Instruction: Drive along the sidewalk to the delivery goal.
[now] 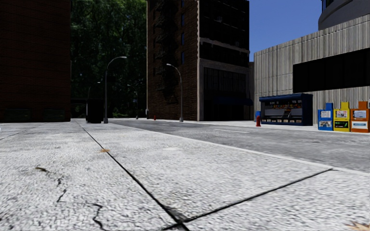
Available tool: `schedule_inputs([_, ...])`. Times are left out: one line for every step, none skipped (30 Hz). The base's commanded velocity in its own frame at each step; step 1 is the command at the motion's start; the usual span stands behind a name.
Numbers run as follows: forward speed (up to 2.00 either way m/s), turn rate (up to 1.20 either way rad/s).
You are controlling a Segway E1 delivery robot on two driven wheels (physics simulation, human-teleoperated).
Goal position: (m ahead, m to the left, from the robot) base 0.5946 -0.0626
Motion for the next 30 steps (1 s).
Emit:
schedule_inputs([1.31, 0.00])
schedule_inputs([0.92, 0.00])
schedule_inputs([0.64, 0.00])
schedule_inputs([0.64, 0.00])
schedule_inputs([0.43, 0.00])
schedule_inputs([0.25, 0.00])
schedule_inputs([0.14, 0.00])
schedule_inputs([0.14, 0.00])
schedule_inputs([0.11, 0.00])
schedule_inputs([0.10, 0.00])
schedule_inputs([0.09, 0.00])
schedule_inputs([0.09, 0.00])
schedule_inputs([0.08, 0.00])
schedule_inputs([0.00, 0.00])
schedule_inputs([0.00, 0.00])
schedule_inputs([0.00, 0.00])
schedule_inputs([0.00, 0.00])
schedule_inputs([0.00, 0.00])
schedule_inputs([0.00, 0.00])
schedule_inputs([0.00, 0.00])
schedule_inputs([0.00, 0.00])
schedule_inputs([0.00, 0.00])
schedule_inputs([0.00, 0.00])
schedule_inputs([0.00, 0.00])
schedule_inputs([0.00, 0.00])
schedule_inputs([0.00, 0.00])
schedule_inputs([0.00, 0.00])
schedule_inputs([0.00, 0.00])
schedule_inputs([0.00, 0.00])
schedule_inputs([0.00, 0.00])
